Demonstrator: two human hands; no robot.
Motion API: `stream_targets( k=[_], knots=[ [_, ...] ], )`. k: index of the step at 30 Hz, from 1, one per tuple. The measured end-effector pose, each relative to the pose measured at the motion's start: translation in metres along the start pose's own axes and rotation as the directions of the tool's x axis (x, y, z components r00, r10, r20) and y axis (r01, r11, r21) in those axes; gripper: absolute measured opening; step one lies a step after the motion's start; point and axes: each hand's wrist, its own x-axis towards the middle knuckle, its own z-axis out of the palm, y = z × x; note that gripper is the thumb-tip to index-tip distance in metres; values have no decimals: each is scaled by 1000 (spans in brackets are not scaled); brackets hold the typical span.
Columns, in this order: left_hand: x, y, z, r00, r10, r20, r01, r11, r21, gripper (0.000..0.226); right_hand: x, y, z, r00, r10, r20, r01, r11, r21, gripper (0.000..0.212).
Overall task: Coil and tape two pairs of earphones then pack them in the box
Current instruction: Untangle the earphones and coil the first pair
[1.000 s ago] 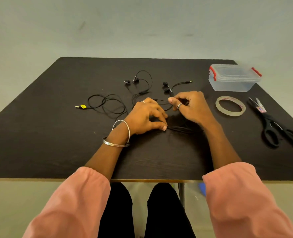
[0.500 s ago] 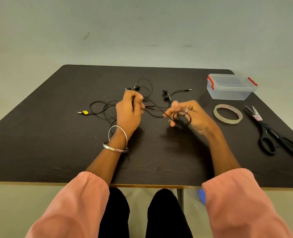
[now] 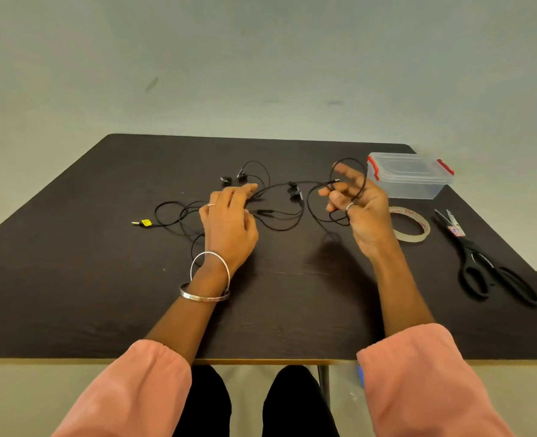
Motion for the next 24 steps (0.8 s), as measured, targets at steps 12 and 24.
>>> stream_targets(
  k=[12, 24],
  knots=[
    [-6, 29, 2, 945, 320, -75, -280, 904, 323, 59, -13, -10, 13, 943, 115, 313, -85, 991, -107, 23],
    [-1, 20, 4, 997, 2, -81, 4, 998, 65, 17, -6, -9, 12, 998, 36, 45, -31, 994, -108, 13]
  ],
)
